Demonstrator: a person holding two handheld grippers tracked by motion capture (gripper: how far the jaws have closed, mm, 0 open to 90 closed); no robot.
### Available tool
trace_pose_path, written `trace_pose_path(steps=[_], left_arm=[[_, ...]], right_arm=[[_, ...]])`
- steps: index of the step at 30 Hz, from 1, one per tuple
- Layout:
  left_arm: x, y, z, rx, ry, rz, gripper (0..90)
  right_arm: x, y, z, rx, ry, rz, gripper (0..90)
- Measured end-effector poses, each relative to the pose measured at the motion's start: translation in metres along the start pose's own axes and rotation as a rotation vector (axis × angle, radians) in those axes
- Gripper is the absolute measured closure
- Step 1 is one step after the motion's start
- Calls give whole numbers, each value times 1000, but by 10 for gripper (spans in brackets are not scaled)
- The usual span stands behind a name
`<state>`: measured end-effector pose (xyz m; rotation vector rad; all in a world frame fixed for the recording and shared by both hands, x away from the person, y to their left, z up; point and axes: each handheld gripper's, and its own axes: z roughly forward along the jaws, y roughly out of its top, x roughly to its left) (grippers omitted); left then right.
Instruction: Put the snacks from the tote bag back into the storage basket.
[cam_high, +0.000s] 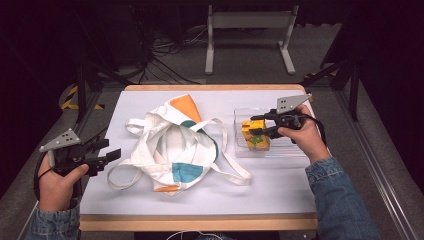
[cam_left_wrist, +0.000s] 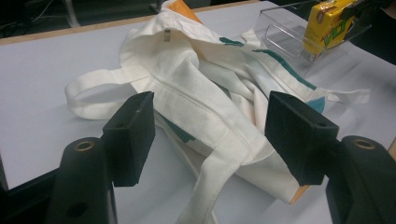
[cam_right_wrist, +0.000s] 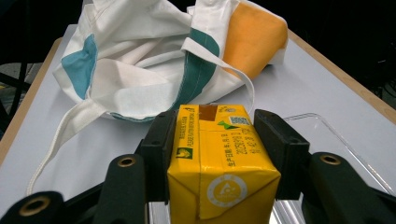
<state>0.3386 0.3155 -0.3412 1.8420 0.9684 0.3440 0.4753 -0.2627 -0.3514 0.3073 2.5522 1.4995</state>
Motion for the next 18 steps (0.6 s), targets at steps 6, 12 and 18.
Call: trace_pose_path(steps=[6, 12, 18], left_arm=[[0, -1, -1, -4, 1, -8, 344], [0, 0, 1, -3, -3, -2, 344], [0, 3, 5, -3, -12, 4, 344]], right_arm=[[0, -4, 2, 33, 12, -14, 509], [0, -7, 1, 75, 24, -17, 506], [1, -9, -3, 134, 22, -16, 505]])
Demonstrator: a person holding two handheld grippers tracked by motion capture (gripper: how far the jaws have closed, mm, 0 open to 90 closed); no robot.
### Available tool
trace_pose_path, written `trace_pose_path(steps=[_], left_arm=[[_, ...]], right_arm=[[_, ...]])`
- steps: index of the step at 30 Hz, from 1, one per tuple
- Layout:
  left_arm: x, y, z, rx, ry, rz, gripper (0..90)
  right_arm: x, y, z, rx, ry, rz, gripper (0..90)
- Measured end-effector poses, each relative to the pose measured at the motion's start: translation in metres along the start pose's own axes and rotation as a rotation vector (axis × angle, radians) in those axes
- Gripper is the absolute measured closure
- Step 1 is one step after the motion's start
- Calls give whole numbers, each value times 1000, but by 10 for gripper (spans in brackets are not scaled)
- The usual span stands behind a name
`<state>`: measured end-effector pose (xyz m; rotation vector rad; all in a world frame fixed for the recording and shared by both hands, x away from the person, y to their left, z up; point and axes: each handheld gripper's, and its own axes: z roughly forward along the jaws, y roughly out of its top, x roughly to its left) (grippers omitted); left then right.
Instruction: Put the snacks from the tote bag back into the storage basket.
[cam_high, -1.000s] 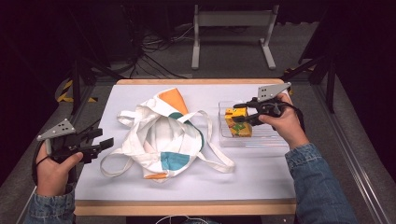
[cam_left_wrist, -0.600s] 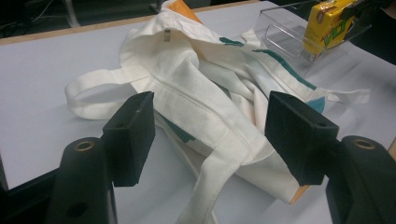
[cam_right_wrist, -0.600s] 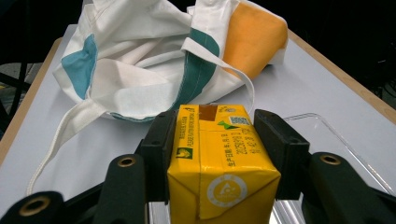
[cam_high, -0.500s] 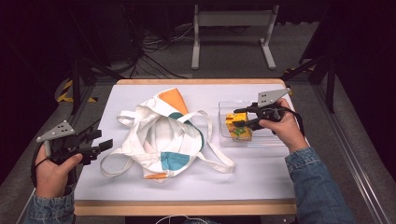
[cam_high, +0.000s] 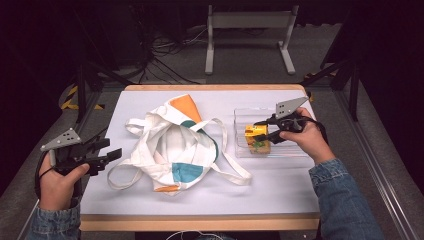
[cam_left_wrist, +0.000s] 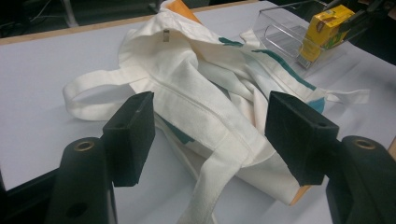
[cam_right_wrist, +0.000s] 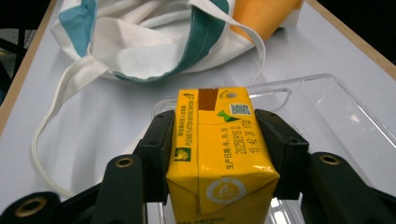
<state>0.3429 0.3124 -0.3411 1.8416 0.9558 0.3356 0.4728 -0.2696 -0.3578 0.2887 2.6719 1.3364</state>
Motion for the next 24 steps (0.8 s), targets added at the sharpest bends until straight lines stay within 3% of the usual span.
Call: trace_pose_path(steps=[8, 16, 24], left_arm=[[0, 4, 9, 8, -22, 11, 343], [2, 7, 13, 12, -30, 18, 344], [1, 9, 18, 15, -40, 22, 343]], right_arm=[[3, -2, -6, 37, 14, 8, 499], [2, -6, -20, 58, -19, 32, 508], [3, -4, -19, 80, -38, 27, 506]])
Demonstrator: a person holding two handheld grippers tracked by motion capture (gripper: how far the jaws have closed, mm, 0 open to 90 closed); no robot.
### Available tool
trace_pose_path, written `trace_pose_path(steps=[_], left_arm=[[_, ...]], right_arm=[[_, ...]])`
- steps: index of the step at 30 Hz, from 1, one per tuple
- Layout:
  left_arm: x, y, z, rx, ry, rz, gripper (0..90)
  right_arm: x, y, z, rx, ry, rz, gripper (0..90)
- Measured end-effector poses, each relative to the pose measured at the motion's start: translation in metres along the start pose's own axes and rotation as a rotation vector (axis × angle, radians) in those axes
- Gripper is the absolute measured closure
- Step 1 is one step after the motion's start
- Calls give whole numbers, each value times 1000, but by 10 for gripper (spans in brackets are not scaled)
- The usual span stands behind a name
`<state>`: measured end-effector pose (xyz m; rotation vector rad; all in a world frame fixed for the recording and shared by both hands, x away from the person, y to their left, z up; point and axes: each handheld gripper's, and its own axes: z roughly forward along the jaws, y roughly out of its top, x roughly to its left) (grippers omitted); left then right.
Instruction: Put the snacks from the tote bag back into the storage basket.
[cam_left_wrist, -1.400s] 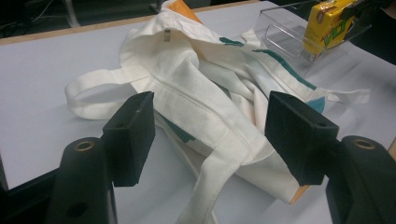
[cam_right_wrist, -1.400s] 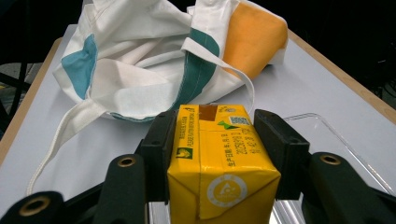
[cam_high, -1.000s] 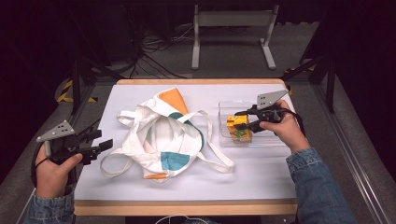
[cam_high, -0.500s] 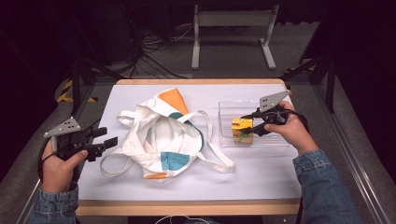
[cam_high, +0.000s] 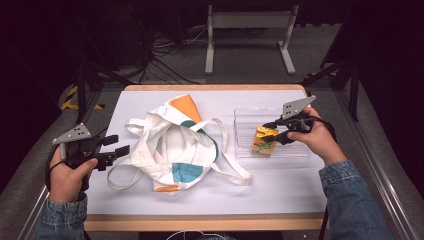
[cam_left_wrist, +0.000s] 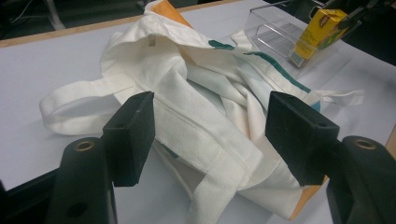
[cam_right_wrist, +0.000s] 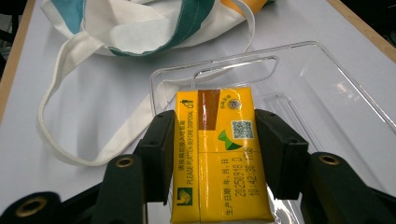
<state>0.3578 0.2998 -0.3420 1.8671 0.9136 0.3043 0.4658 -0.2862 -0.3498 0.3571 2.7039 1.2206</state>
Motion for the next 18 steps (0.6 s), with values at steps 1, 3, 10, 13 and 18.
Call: trace_pose_path(steps=[1, 3, 10, 13, 18], left_arm=[[0, 0, 0, -1, 1, -2, 343], [1, 0, 0, -1, 2, -1, 343], [0, -1, -1, 3, 1, -5, 342], [0, -1, -2, 0, 3, -5, 342], [0, -2, -2, 0, 3, -8, 341]], right_arm=[[0, 0, 0, 2, -2, 3, 504], [-1, 1, 1, 7, -9, 7, 489], [-2, 6, 6, 24, -10, -6, 468], [-2, 8, 7, 33, -14, -20, 493], [-1, 10, 7, 41, 8, -60, 510]])
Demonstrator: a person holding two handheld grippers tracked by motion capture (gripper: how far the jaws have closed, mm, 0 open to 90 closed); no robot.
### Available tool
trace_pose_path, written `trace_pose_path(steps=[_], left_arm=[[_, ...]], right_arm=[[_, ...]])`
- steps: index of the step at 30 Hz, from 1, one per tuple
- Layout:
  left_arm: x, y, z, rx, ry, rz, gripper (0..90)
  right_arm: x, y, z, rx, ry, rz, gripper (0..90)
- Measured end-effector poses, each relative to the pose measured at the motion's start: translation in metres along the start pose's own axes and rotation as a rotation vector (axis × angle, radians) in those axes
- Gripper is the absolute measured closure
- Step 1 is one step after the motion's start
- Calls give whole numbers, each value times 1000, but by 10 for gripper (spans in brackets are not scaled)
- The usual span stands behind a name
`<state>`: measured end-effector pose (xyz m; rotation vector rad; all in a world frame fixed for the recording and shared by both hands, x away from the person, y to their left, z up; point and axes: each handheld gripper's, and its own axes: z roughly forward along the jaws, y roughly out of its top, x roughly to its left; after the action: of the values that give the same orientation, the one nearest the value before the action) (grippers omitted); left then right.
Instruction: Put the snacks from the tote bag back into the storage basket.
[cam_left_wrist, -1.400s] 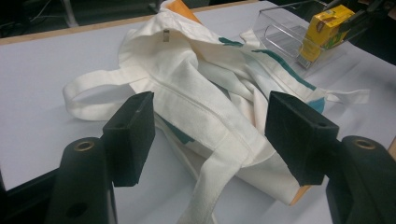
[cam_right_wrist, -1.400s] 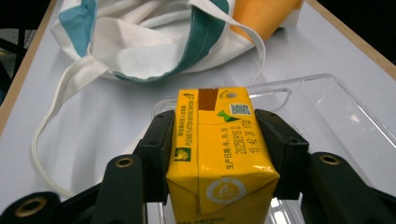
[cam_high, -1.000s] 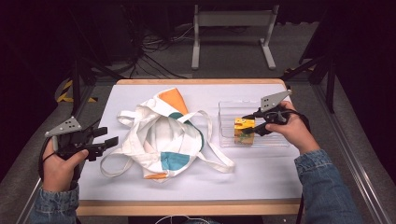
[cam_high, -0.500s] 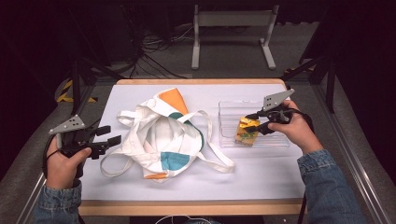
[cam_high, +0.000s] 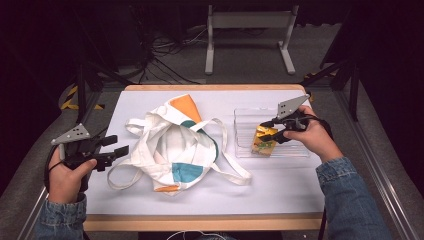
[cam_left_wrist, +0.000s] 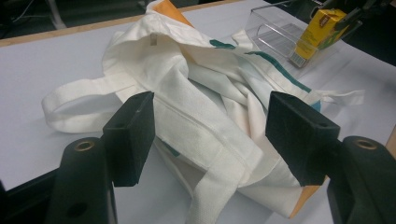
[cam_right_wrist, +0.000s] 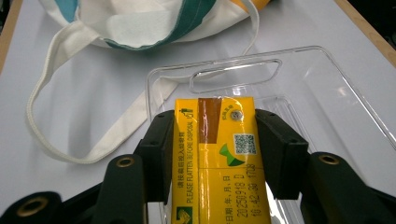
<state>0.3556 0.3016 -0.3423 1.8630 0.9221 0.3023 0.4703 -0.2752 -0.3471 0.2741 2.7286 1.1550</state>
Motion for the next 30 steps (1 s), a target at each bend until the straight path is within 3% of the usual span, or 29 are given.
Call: trace_pose_path(steps=[10, 13, 20, 23, 30], left_arm=[[0, -1, -1, 1, -1, -8, 341], [0, -1, -1, -1, 1, -7, 340], [0, -1, -2, -4, 2, -4, 339], [1, -1, -2, -1, 4, 0, 338], [0, -2, -2, -1, 3, -4, 336]], right_arm=[[-6, -1, 1, -13, 83, -59, 509], [-6, -1, 1, -9, 73, -35, 500], [-5, -2, -1, -20, 32, 18, 341], [-4, 0, -6, -48, -1, 53, 292], [9, 8, -22, -125, -58, 83, 232]])
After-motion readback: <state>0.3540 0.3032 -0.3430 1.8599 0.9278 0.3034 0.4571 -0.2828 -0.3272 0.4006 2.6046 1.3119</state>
